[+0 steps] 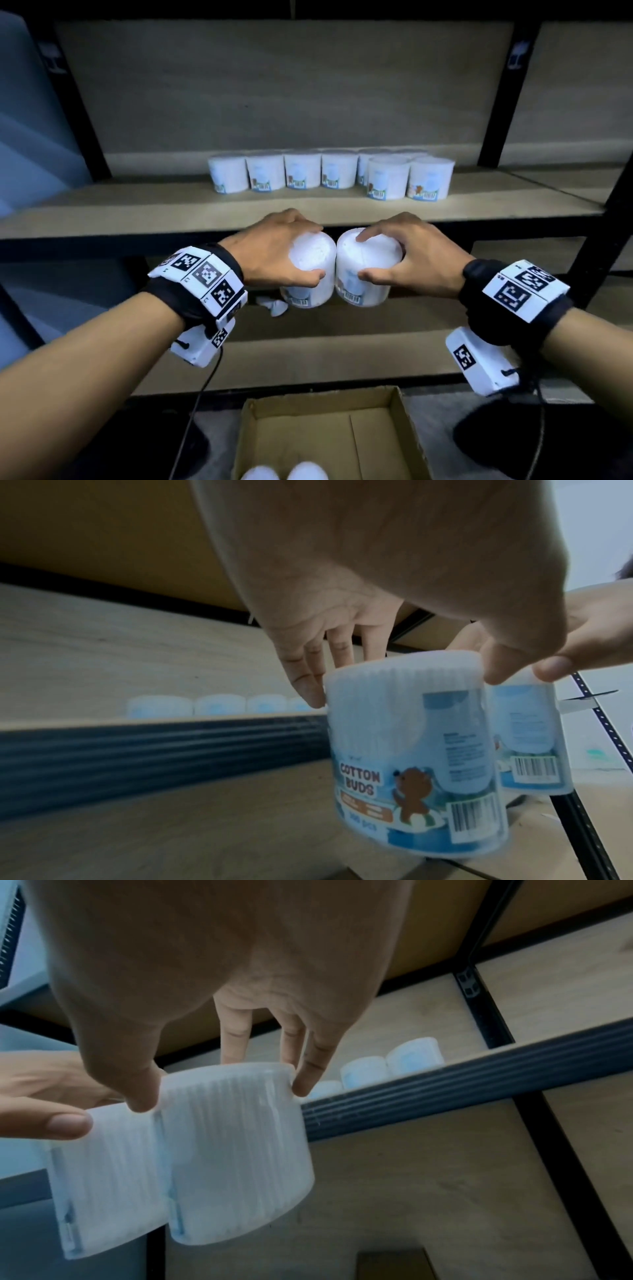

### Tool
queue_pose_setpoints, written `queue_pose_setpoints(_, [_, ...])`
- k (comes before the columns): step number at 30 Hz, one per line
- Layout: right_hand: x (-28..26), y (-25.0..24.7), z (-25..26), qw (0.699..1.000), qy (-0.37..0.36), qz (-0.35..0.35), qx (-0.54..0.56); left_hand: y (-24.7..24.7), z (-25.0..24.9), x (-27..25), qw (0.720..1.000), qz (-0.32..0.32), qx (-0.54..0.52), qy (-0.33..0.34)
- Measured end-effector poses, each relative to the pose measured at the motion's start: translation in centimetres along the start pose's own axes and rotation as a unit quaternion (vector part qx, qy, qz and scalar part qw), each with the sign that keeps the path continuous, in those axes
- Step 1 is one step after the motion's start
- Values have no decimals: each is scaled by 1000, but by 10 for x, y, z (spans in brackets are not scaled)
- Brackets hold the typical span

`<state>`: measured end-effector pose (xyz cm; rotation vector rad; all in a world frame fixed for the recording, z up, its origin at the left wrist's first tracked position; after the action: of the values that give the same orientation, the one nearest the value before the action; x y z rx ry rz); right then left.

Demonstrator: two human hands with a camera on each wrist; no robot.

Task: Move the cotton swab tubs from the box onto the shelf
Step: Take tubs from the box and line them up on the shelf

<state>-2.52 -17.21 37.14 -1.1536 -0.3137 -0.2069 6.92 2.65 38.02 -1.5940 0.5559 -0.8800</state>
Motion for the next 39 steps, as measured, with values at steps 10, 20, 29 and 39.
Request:
queue_pose_setpoints(10, [48, -61, 23, 999, 3, -41, 24, -68, 18, 35, 1000, -20, 16, -8])
queue_pose_setpoints(20, [94, -70, 19, 997, 60, -32, 44, -82, 40, 84, 999, 6, 28, -40])
queue_pose_setpoints(29, [133, -57, 0, 994, 99, -21, 49, -73, 61, 119, 996, 17, 14, -89])
queue_pose_setpoints(39, [144, -44, -26, 991, 126, -25, 46, -52, 61, 135, 997, 3, -20, -70])
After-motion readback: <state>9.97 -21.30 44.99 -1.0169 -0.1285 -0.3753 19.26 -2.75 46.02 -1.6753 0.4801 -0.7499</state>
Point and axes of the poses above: each hand's wrist, its own x-axis towards the middle knuckle, its own y-axis out of the palm, z = x × y, the point moved 5 cm from there along x, towards the middle knuckle, and after that the axes turned 4 degrees about x, right-handed, at the moved point
